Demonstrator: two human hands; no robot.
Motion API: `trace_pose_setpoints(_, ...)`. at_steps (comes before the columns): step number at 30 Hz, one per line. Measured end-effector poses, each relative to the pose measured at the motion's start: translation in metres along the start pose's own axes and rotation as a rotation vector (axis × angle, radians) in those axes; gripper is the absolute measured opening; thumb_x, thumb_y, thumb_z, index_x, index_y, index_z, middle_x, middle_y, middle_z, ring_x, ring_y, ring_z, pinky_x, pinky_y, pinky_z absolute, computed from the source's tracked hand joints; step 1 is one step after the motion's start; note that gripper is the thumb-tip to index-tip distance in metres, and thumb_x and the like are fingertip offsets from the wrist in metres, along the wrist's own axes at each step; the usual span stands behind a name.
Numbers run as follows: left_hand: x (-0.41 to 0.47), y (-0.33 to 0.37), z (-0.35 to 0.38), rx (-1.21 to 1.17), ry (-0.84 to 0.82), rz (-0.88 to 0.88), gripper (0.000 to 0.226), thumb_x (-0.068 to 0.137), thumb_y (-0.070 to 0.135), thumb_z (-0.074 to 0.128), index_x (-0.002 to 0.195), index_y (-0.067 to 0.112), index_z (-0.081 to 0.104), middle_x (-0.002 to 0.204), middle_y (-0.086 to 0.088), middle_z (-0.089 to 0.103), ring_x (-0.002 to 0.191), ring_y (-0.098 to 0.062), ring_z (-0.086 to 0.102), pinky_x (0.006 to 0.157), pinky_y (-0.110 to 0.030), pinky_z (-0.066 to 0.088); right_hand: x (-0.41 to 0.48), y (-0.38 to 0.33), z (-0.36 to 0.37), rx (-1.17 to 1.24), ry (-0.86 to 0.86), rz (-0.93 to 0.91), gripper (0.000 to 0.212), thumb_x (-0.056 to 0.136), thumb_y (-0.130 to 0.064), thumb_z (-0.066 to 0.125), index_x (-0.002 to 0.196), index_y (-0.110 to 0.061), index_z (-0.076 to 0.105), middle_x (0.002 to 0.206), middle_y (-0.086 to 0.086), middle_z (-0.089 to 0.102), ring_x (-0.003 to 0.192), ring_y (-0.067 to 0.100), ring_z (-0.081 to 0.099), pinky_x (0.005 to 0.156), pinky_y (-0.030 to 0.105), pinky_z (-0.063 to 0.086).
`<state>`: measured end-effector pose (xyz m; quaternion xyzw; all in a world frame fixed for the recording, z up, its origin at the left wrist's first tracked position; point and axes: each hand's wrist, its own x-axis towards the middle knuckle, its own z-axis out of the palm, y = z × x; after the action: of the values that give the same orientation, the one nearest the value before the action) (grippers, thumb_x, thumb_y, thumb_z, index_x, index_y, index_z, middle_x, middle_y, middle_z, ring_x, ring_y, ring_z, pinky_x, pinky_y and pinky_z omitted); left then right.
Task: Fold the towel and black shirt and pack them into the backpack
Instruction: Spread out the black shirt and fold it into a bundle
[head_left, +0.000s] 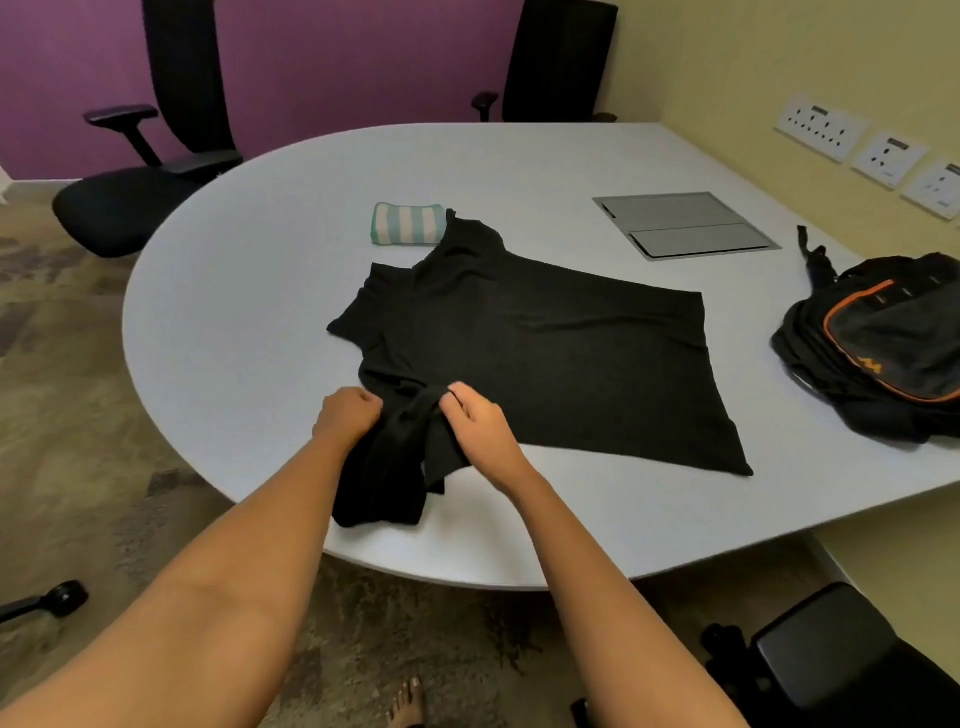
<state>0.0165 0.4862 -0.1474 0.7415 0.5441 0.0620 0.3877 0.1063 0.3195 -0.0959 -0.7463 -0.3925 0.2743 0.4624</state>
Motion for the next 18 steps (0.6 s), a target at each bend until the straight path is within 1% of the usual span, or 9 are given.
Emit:
trace_pose_setpoints(2,-0.006,0.014,-0.015,-0.193,0.000,0.056,0.021,0.091,0.025,0.053,0.080,0.012,0.066,0.099,-0.013,0.070,0.082,-0.025,0.065,0.084,-0.036,0.053,0.003,-0.021,-0.003,0.066,0.018,0.034,0.033,0.098,-0.027,0.042,0.066,-0.019,0.040,0.065,-0.003,0.043,0.062,0.009,0.038,0.060,0.029,0.031)
trace_pose_setpoints(4,-0.020,0.036,-0.034,-0.363,-0.022,0.146,0.026,0.095,0.033,0.050,0.094,0.013,0.067,0.098,-0.008,0.069,0.074,-0.016,0.061,0.072,-0.028,0.049,0.008,-0.041,-0.002,0.086,0.016,0.061,0.034,0.097,-0.027,0.042,0.065,-0.018,0.041,0.065,-0.004,0.043,0.062,0.009,0.039,0.061,0.030,0.032)
trace_pose_setpoints(5,-0.029,0.047,-0.045,-0.420,-0.069,0.193,0.033,0.097,0.041,0.046,0.100,0.015,0.066,0.097,-0.004,0.067,0.076,-0.012,0.060,0.072,-0.025,0.047,0.012,-0.050,0.000,0.110,0.022,0.083,0.032,0.098,-0.027,0.041,0.069,-0.014,0.045,0.069,-0.002,0.046,0.065,0.010,0.042,0.063,0.031,0.036)
trace_pose_setpoints(6,-0.036,0.053,-0.056,-0.446,-0.151,0.229,0.043,0.096,0.051,0.040,0.107,0.018,0.065,0.099,0.000,0.065,0.082,-0.010,0.059,0.076,-0.026,0.046,0.017,-0.059,0.004,0.171,0.037,0.125,0.030,0.098,-0.027,0.040,0.076,-0.009,0.051,0.075,0.002,0.052,0.071,0.013,0.049,0.065,0.033,0.043)
trace_pose_setpoints(8,-0.048,0.058,-0.075,-0.406,-0.366,0.260,0.067,0.082,0.073,0.034,0.119,0.024,0.060,0.111,0.003,0.062,0.100,-0.012,0.057,0.092,-0.031,0.045,0.029,-0.077,0.011,0.484,0.048,0.281,0.026,0.098,-0.025,0.041,0.101,-0.006,0.059,0.100,0.013,0.061,0.089,0.024,0.060,0.067,0.036,0.056)
trace_pose_setpoints(10,-0.048,0.053,-0.087,-0.323,-0.473,0.302,0.068,0.075,0.076,0.037,0.120,0.029,0.057,0.118,0.001,0.061,0.109,-0.015,0.056,0.098,-0.035,0.043,0.039,-0.090,0.014,0.772,0.038,0.368,0.028,0.100,-0.021,0.043,0.117,-0.004,0.055,0.116,0.019,0.061,0.091,0.029,0.063,0.068,0.035,0.058)
trace_pose_setpoints(13,-0.031,0.046,-0.104,-0.388,-0.350,0.317,0.041,0.089,0.049,0.051,0.117,0.021,0.061,0.117,-0.006,0.064,0.108,-0.020,0.059,0.099,-0.035,0.045,0.057,-0.091,0.011,0.799,-0.038,0.331,0.028,0.101,-0.022,0.041,0.121,-0.006,0.053,0.105,0.011,0.066,0.084,0.022,0.065,0.076,0.034,0.056)
trace_pose_setpoints(15,-0.012,0.047,-0.116,-0.455,-0.241,0.275,0.045,0.089,0.045,0.057,0.122,0.015,0.060,0.114,-0.006,0.064,0.104,-0.020,0.061,0.094,-0.031,0.047,0.073,-0.086,0.004,0.720,-0.057,0.312,0.032,0.101,-0.025,0.040,0.127,-0.011,0.051,0.106,0.005,0.066,0.083,0.017,0.064,0.075,0.030,0.055)
trace_pose_setpoints(18,0.026,0.046,-0.140,-0.604,0.011,0.092,0.043,0.094,0.037,0.052,0.126,0.007,0.056,0.118,-0.012,0.063,0.099,-0.023,0.060,0.078,-0.029,0.049,0.097,-0.056,-0.011,0.481,0.121,0.330,0.029,0.099,-0.028,0.041,0.122,-0.017,0.054,0.106,0.002,0.066,0.075,0.012,0.062,0.066,0.025,0.054)
